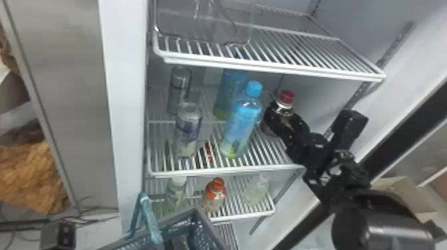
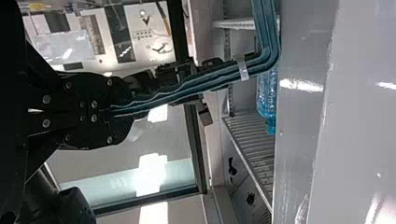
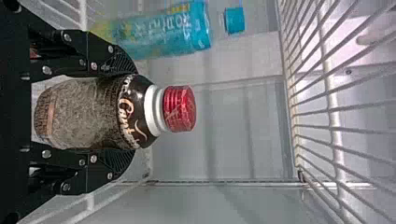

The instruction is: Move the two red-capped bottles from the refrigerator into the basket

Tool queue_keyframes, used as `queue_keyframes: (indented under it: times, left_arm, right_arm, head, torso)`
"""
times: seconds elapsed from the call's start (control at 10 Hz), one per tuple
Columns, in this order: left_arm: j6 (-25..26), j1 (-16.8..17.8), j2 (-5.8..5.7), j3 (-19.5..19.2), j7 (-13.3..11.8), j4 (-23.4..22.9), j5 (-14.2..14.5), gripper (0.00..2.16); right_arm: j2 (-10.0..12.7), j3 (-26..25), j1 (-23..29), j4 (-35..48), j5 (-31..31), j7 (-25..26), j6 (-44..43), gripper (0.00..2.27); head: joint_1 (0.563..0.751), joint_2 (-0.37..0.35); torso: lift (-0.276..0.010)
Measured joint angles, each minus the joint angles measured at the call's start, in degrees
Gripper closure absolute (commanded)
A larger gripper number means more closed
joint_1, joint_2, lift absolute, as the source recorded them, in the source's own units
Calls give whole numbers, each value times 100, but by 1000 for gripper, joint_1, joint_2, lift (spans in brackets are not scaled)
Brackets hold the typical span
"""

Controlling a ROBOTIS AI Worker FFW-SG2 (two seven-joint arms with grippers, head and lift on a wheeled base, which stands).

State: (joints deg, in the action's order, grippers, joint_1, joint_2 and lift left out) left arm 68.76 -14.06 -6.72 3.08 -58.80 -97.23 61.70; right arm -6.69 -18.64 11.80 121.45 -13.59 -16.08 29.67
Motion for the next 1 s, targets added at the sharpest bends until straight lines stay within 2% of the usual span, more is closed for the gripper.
queue_keyframes:
  times: [0.6,1.0]
  left_arm:
    - [0,-10,15,-24,0,1,-12,1171]
    - [0,-2,22,-9,0,1,-29,1170]
  right_arm:
    - [180,-356,1382,1353,-330,-8,236,1280]
    - [260,-696,2522,2600,-640,-16,563,1280]
  head:
    - [695,-350]
    - [695,-350]
  torso:
    - [0]
    - [0]
